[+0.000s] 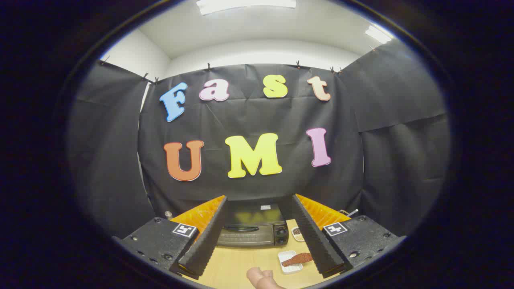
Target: Open the toaster oven, put the food inside, and close the toaster oven door.
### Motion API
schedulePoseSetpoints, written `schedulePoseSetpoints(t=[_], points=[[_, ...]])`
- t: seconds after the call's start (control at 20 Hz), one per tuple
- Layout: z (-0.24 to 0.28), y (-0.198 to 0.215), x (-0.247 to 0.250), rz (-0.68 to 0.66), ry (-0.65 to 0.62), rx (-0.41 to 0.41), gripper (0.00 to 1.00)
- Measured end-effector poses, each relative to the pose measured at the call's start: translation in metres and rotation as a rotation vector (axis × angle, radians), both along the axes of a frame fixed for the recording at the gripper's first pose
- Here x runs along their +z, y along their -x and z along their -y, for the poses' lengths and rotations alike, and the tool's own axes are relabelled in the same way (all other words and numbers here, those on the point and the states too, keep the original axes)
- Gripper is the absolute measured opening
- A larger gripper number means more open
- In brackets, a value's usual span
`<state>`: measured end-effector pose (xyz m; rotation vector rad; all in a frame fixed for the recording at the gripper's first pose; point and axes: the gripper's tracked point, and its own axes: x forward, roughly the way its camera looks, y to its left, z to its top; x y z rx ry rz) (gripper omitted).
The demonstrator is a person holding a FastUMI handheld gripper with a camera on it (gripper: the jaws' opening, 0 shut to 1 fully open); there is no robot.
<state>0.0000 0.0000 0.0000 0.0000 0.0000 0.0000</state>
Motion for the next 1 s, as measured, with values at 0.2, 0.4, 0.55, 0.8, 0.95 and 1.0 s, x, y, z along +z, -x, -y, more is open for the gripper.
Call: schedulePoseSetpoints(t=[0.2, 0.4, 0.55, 0.8, 0.95, 1.0], points=[[0.002, 0.000, -0.001, -0.003, -0.006, 0.009, 0.99], [0.001, -0.003, -0.005, -0.011, -0.008, 0.016, 1.00], [0.004, -0.008, -0.009, -0.017, -0.008, 0.007, 0.99], [0.003, -0.018, -0.020, -0.026, 0.001, -0.002, 1.00], [0.000, -0.030, -0.027, -0.028, 0.004, 0.012, 1.00], [-0.001, -0.036, -0.032, -0.026, 0.009, 0.015, 1.00]])
